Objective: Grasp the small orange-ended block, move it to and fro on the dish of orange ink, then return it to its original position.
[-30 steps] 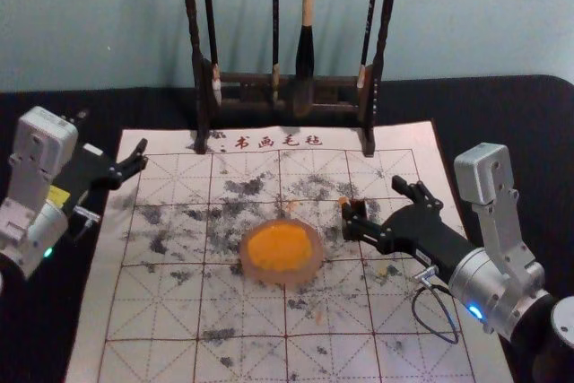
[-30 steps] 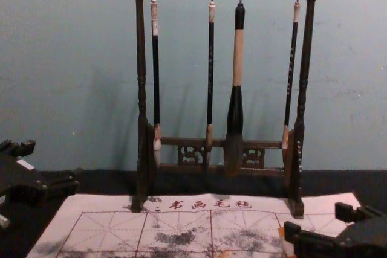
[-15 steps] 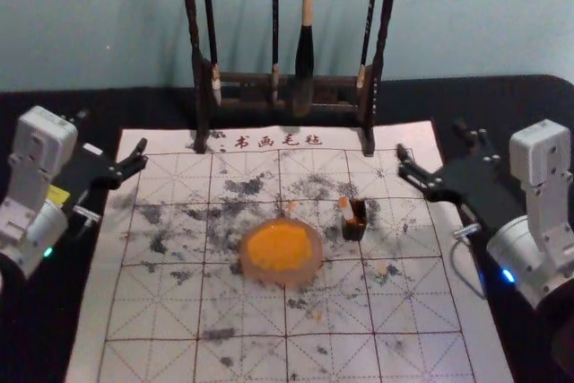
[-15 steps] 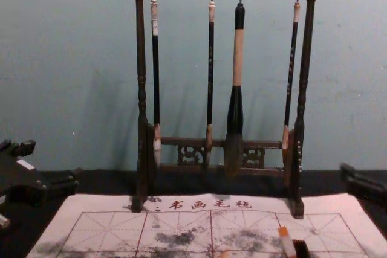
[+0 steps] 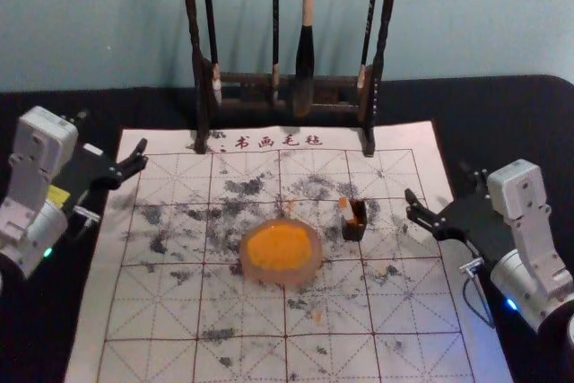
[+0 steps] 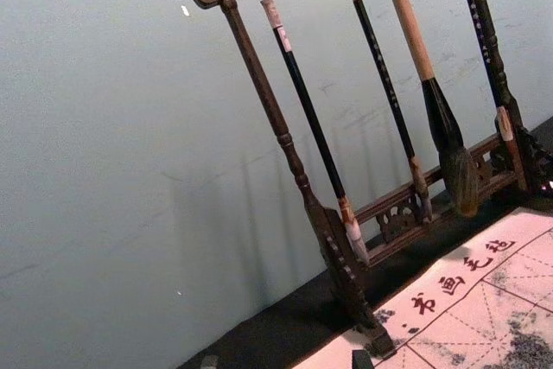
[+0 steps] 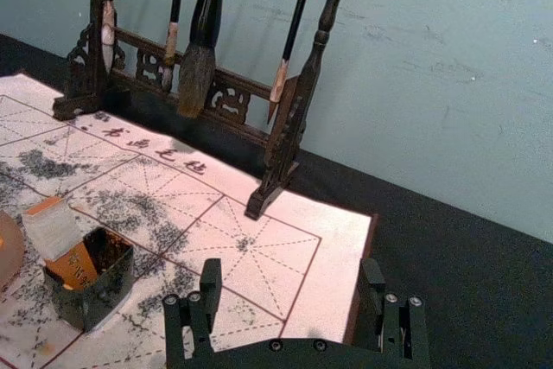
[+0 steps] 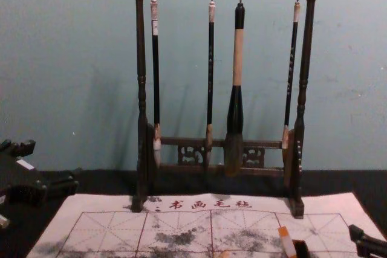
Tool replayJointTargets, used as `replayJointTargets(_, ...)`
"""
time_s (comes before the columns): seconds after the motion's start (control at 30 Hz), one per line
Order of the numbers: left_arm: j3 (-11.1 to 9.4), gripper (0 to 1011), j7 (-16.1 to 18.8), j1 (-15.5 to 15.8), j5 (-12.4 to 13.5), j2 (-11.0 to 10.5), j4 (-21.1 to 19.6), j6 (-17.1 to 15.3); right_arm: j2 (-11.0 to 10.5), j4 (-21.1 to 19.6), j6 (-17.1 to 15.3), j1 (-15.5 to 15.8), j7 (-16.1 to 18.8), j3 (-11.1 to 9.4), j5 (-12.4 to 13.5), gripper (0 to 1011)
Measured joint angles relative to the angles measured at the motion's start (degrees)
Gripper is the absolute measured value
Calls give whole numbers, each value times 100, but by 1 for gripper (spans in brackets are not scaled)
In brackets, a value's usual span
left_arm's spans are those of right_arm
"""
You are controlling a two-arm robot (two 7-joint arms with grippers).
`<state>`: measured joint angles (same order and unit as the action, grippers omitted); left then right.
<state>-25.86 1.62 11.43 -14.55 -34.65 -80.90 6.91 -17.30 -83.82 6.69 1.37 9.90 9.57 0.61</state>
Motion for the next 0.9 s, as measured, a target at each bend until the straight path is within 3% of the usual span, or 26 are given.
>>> replayJointTargets(0.9, 0, 1001, 0, 0, 0, 0, 0, 0, -7, -44, 15, 5, -31, -5, 16, 1000)
